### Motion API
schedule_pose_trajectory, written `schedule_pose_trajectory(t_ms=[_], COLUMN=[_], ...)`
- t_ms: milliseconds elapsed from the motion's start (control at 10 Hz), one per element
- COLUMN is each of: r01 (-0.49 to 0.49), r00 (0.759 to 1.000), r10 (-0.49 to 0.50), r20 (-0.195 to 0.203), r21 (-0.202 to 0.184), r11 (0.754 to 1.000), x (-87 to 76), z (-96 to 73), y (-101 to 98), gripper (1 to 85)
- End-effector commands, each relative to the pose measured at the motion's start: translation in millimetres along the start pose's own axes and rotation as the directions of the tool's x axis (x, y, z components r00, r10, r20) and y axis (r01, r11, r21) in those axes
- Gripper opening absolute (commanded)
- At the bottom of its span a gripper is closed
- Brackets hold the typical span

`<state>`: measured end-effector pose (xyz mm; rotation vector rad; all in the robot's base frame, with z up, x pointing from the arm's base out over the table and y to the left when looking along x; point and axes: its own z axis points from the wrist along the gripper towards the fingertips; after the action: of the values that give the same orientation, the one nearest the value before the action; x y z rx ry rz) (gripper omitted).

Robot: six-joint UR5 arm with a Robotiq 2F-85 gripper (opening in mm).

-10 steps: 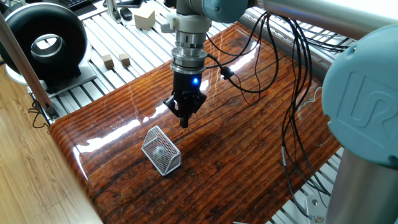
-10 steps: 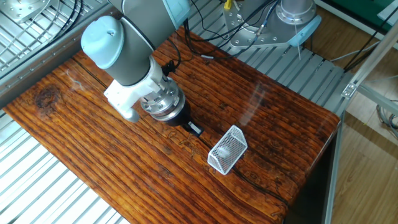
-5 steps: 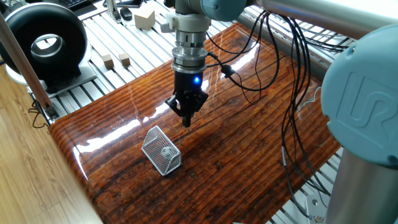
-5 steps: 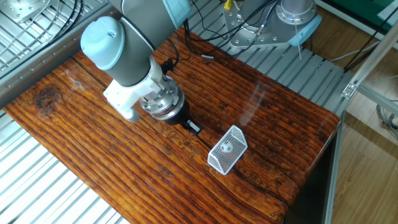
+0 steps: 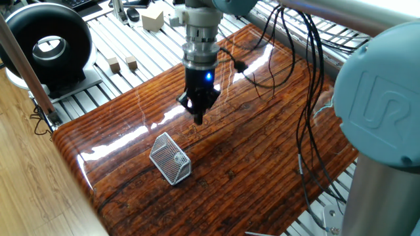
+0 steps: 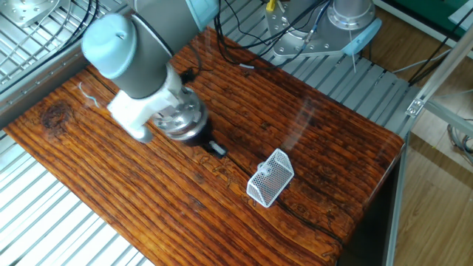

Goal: Push the soccer ball into the goal

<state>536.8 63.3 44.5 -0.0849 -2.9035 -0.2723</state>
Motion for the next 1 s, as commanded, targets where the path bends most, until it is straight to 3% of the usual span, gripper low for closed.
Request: schedule_pose_trajectory(t_ms=[0,200,400,500,700,800,900], r01=[0.07,0.098,0.076,0.08,0.103,0.127,0.148], r00=[0.995,0.978,0.976,0.975,0.956,0.954,0.968], r10=[-0.075,-0.12,-0.095,-0.102,-0.144,-0.16,-0.178], r20=[0.071,0.173,0.194,0.199,0.257,0.255,0.177], r21=[0.078,0.129,0.105,0.116,0.166,0.143,0.169], r11=[0.995,0.987,0.992,0.99,0.981,0.982,0.974], x=[-35.2,-66.8,-69.3,-70.0,-90.2,-94.1,-83.1], z=[-29.8,-44.0,-45.6,-46.4,-50.4,-47.0,-39.9], y=[-45.2,-72.1,-68.7,-70.8,-80.9,-73.1,-81.8], gripper=[1.0,1.0,1.0,1.0,1.0,1.0,1.0])
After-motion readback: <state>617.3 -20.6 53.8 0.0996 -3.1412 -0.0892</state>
